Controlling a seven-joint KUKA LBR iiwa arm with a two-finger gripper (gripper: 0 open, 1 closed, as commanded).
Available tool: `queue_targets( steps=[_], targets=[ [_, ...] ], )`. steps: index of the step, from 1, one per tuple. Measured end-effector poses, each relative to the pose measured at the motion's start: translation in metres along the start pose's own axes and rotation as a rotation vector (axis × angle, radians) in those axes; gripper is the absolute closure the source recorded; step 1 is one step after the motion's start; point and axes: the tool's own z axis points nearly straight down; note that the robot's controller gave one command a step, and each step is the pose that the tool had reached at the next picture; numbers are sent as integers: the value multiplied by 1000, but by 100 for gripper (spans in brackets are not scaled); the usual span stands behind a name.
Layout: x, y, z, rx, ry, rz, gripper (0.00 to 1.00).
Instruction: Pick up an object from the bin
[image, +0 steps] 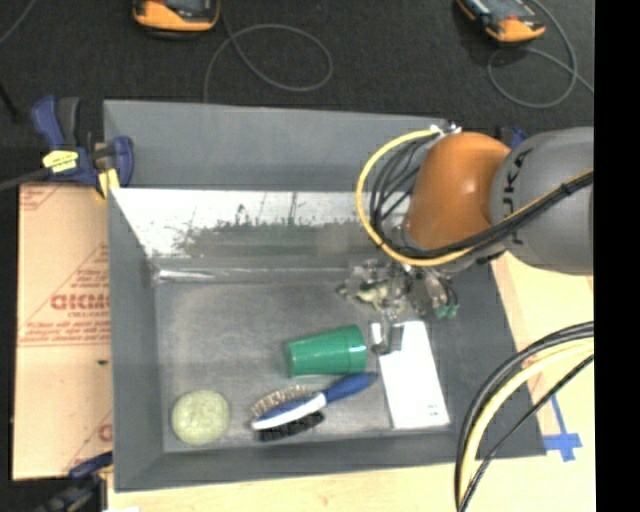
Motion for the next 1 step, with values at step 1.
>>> queue_targets(
  steps=[1],
  targets=[
    [-18,27,17,4,-15,-48,0]
  ],
)
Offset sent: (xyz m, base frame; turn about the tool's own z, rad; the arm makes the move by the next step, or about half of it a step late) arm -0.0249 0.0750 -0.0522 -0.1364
